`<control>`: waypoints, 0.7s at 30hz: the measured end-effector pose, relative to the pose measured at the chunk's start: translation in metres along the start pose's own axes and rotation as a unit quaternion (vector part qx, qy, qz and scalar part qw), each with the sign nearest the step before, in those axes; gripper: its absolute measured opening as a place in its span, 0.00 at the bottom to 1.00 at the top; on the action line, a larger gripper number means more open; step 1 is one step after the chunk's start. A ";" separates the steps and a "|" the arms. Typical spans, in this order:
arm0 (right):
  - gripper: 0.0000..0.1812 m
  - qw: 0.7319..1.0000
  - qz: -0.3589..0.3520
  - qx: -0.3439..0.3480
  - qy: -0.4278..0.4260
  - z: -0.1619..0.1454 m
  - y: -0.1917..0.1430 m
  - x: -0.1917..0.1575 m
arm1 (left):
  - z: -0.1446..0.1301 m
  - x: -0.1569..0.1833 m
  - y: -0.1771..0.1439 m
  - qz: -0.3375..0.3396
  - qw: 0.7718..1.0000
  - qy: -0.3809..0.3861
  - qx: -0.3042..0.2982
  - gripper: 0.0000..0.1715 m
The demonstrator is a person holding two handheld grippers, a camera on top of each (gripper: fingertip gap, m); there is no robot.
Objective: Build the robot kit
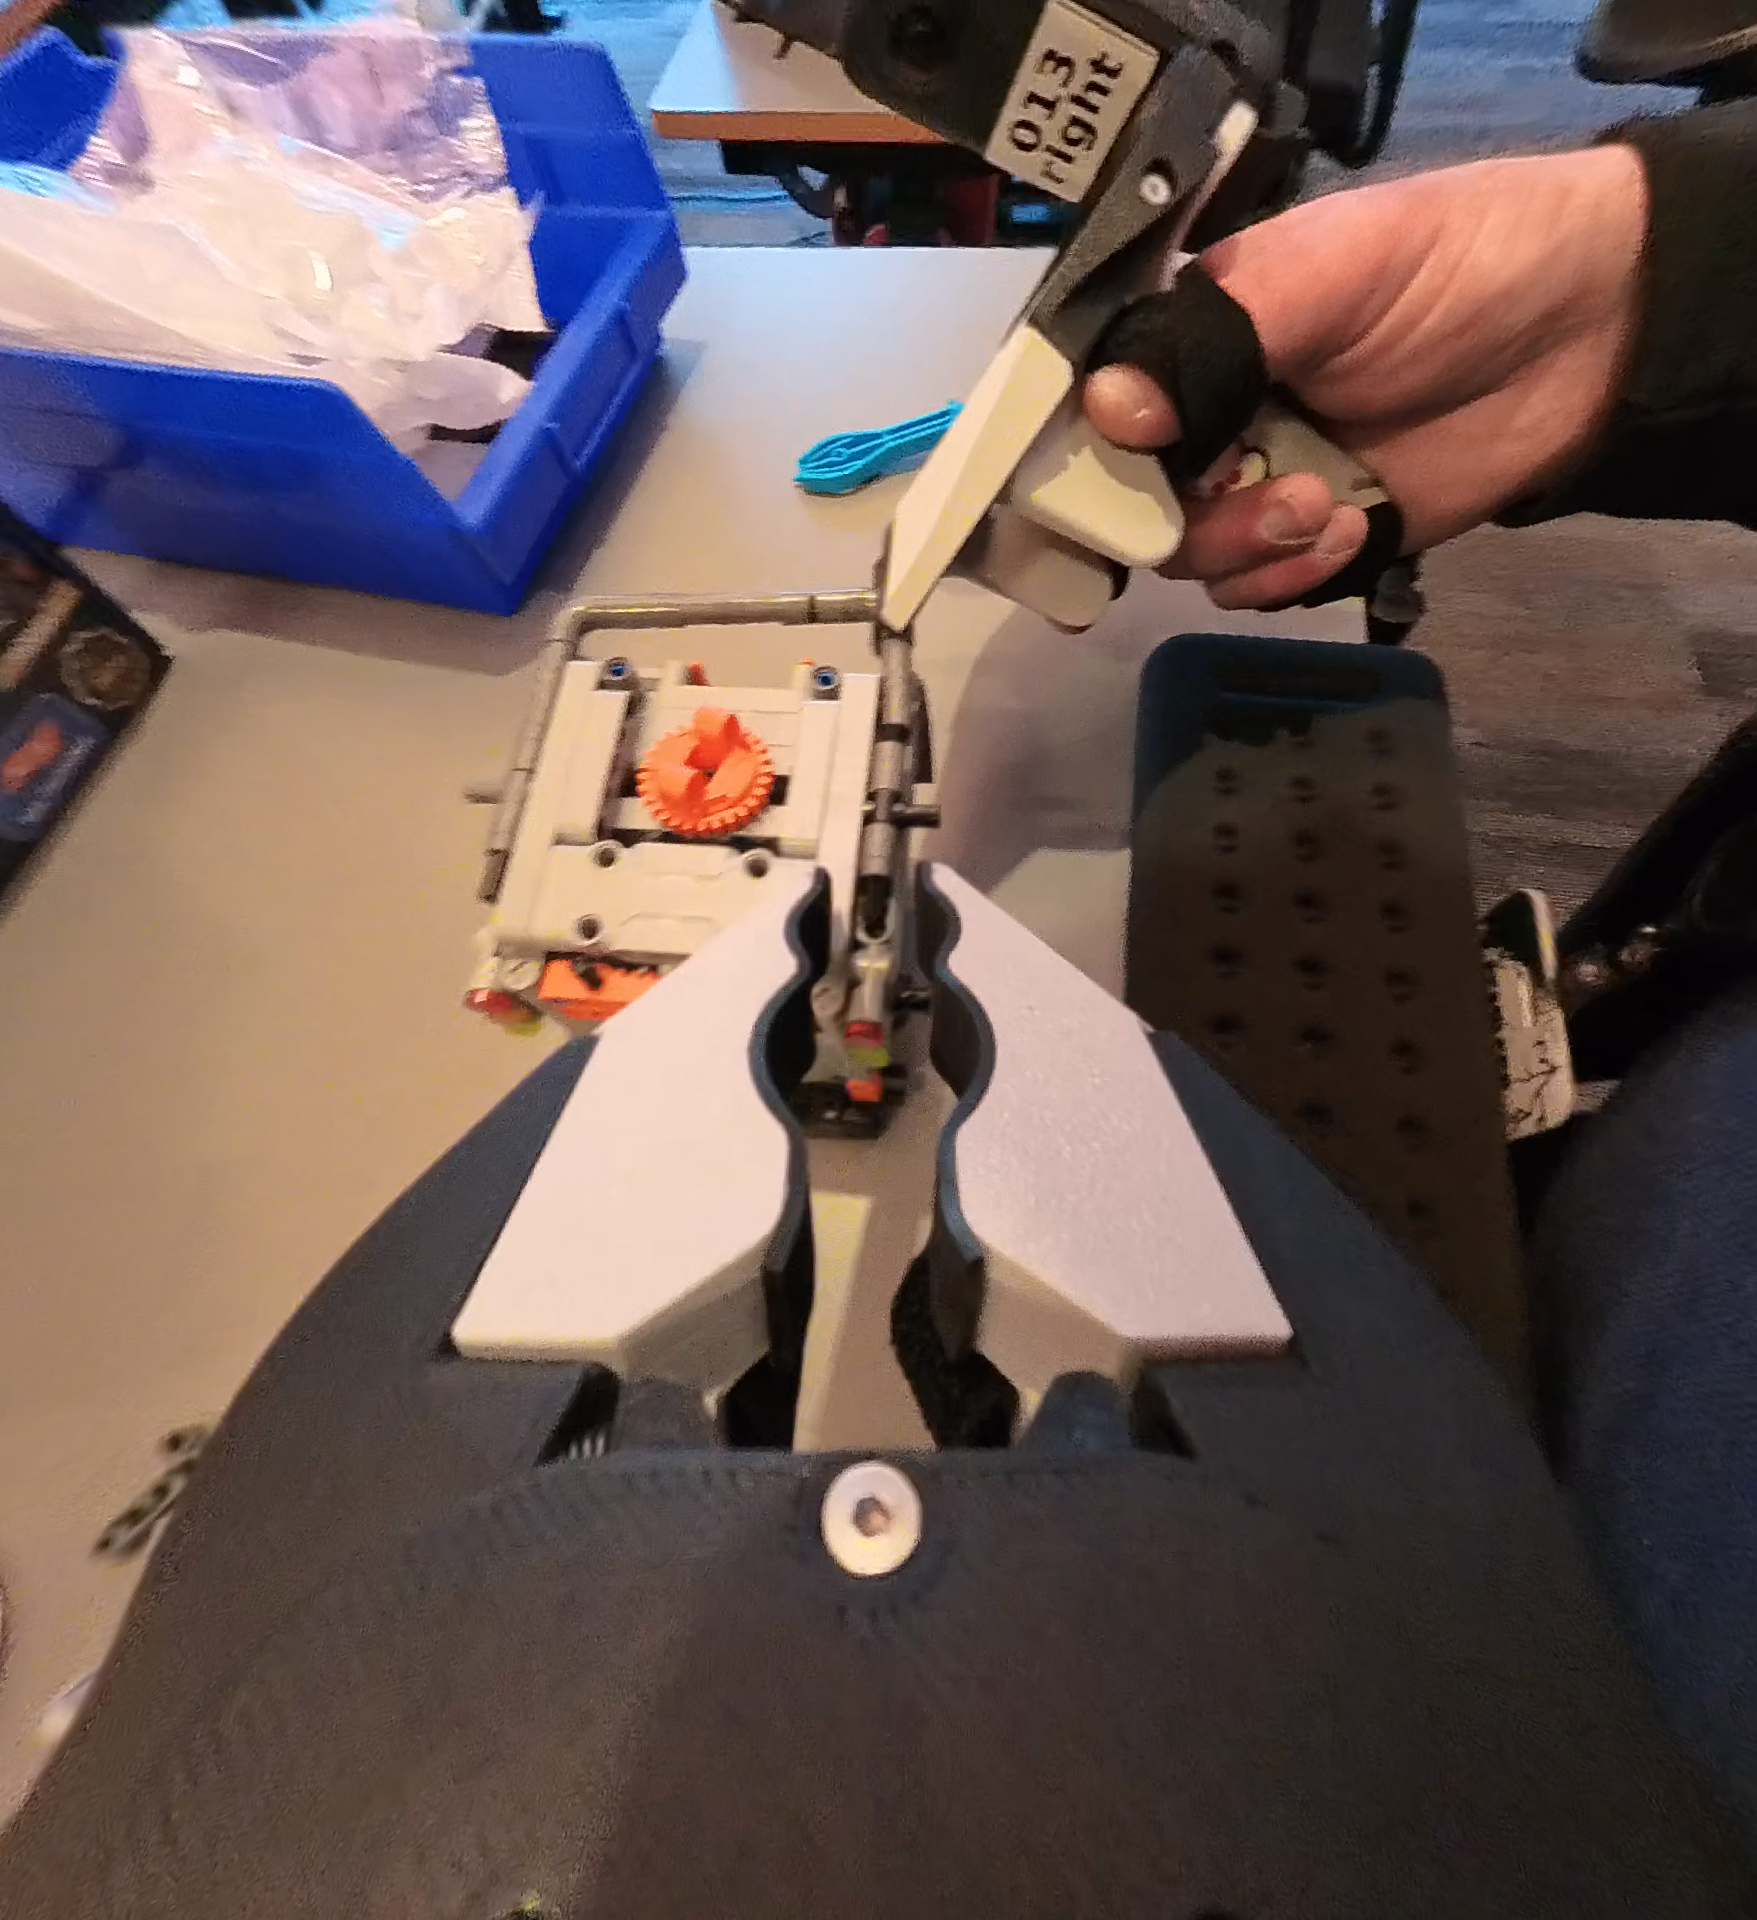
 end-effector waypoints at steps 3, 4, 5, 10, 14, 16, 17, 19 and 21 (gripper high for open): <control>0.07 1.000 0.004 0.010 -0.014 0.000 0.001 -0.002 | 0.002 -0.004 0.003 0.013 1.000 0.015 -0.021 0.21; 0.09 1.000 0.000 0.009 -0.024 -0.001 0.002 -0.003 | 0.001 -0.006 0.007 0.021 0.999 0.019 -0.036 0.26; 0.09 0.999 -0.011 0.002 -0.037 -0.003 0.002 -0.003 | 0.001 -0.007 0.011 0.030 0.998 0.026 -0.039 0.27; 0.09 0.991 -0.054 -0.023 -0.120 0.000 0.003 -0.006 | 0.002 -0.009 0.015 0.036 0.998 0.039 -0.038 0.24; 0.09 0.984 -0.062 -0.026 -0.163 0.000 0.005 -0.008 | 0.003 -0.013 0.015 0.041 0.997 0.055 -0.041 0.20; 0.08 0.980 -0.068 -0.028 -0.184 -0.001 0.005 -0.009 | 0.004 -0.011 0.017 0.035 0.997 0.057 -0.033 0.17; 0.08 0.976 -0.075 -0.029 -0.201 -0.002 0.006 -0.010 | 0.004 -0.010 0.018 0.035 0.997 0.062 -0.033 0.16; 0.08 0.973 -0.082 -0.027 -0.215 -0.001 0.005 -0.011 | 0.004 -0.010 0.020 0.032 0.997 0.062 -0.029 0.16; 0.08 0.971 -0.087 -0.021 -0.222 -0.001 0.006 -0.011 | 0.003 -0.011 0.021 0.025 0.998 0.058 -0.023 0.16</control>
Point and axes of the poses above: each gripper's, where its closed fingertips meet, y out along the fingers, z out of its top, x = y × z across the jaws, the point moved 7 cm from there along -y, back along the fingers, and after that the axes turned 1 degree about -y, right-handed, at the moved point
